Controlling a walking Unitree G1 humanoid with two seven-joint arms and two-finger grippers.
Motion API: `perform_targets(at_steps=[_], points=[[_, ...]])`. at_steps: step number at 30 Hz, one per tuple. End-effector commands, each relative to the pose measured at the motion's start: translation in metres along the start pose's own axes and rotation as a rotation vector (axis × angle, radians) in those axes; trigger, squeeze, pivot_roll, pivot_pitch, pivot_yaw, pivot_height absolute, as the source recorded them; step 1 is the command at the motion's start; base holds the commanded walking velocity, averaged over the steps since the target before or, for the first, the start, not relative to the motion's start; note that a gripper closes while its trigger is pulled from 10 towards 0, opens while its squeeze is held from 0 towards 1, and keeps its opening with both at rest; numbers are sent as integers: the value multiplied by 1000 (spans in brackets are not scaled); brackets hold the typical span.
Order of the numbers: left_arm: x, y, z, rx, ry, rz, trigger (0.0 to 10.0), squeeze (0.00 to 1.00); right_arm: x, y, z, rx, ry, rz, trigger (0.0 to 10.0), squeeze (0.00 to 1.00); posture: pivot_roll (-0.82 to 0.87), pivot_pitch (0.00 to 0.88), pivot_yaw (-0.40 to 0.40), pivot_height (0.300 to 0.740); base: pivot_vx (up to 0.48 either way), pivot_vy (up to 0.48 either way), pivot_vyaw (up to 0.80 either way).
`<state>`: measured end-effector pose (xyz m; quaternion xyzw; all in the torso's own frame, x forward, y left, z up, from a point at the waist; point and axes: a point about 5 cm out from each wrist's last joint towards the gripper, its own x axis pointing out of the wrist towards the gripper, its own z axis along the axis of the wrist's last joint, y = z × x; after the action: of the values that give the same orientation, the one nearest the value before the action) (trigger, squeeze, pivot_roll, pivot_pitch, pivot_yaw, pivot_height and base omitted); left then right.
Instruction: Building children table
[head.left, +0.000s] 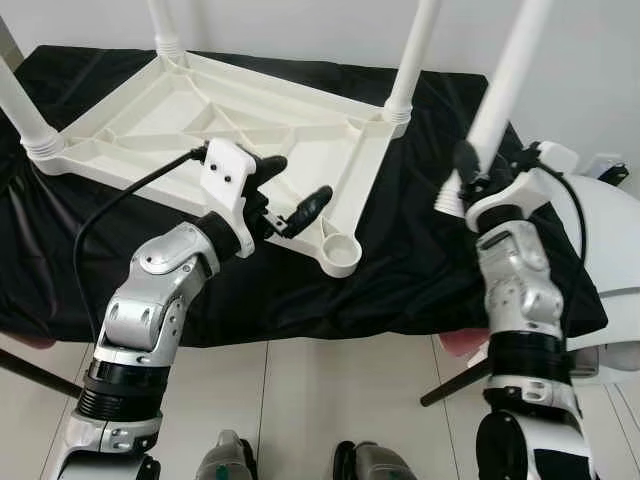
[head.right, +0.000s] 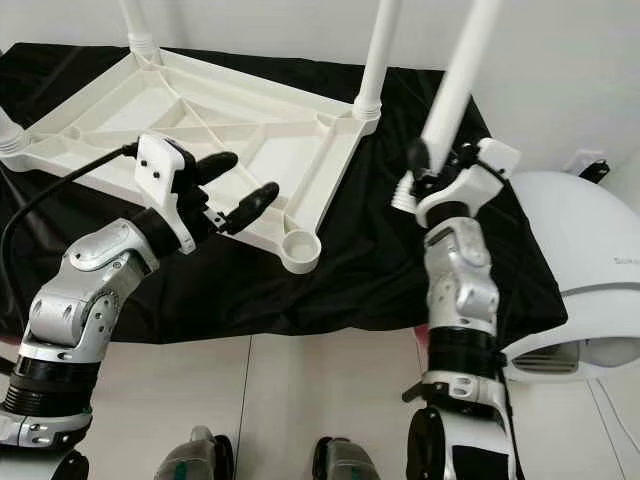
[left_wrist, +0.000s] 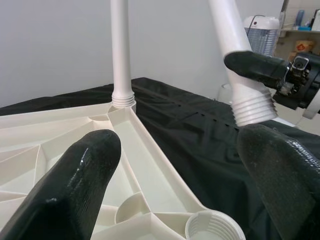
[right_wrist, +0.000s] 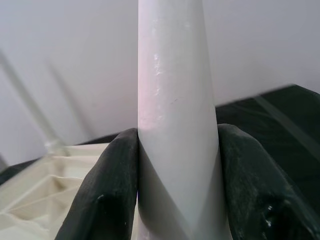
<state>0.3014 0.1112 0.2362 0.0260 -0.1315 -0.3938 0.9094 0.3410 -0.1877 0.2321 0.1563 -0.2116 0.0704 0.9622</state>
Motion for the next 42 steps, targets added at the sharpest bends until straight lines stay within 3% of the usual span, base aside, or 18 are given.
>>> perform_targets(at_steps=[1, 10, 11, 16, 18, 19, 20, 24, 28, 32, 37, 42], points=[[0, 5, 2, -31, -23, 19, 10000, 0, -3, 7, 4, 9, -52, 72, 10000, 0, 37, 52, -23, 740, 0, 0, 0], [2, 9, 5, -87, -50, 43, 10000, 0, -3, 12, -4, -23, -33, 145, 10000, 0, 42, 42, -26, 740, 0, 0, 0], [2, 9, 4, -98, -51, 43, 10000, 1000, -3, 14, -6, -42, -31, 171, 10000, 0, 44, 40, -27, 740, 0, 0, 0], [7, 7, 8, -233, -79, -23, 10000, 1000, -3, 25, -20, -58, 10, 376, 10000, 0, 62, 25, -43, 740, 0, 0, 0], [7, 7, 8, -233, -79, -23, 10000, 1000, -3, 25, -20, -58, 10, 376, 10000, 0, 62, 25, -43, 740, 0, 0, 0], [9, 5, 9, -263, -76, -62, 10000, 808, -3, 27, -23, -70, 20, 414, 10000, 0, 65, 22, -46, 740, 0, 0, 0], [11, 3, 10, -295, -78, -94, 10000, 0, -3, 29, -26, -64, 36, 452, 10000, 0, 68, 20, -50, 740, 0, 0, 0], [13, -1, 11, -341, -89, -137, 10000, 0, -3, 31, -30, -55, 59, 503, 10000, 0, 69, 17, -52, 740, 0, 0, 0], [19, -1, 16, -408, -114, -173, 10000, 0, -7, 41, -37, -31, 92, 628, 10000, 0, 74, 12, -61, 740, 0, 0, 0], [20, -1, 16, -423, -110, -180, 10000, 0, -8, 43, -38, -22, 103, 659, 10000, 0, 74, 12, -62, 740, 0, 0, 0], [27, 10, 21, -461, -103, -189, 10000, 0, -18, 52, -44, -14, 142, 811, 10000, 0, 65, 4, -58, 740, 0, 0, 0], [30, 16, 25, -487, -99, -200, 10000, 0, -23, 56, -45, -10, 157, 875, 10000, 0, 61, 3, -53, 740, 0, 0, 0]])
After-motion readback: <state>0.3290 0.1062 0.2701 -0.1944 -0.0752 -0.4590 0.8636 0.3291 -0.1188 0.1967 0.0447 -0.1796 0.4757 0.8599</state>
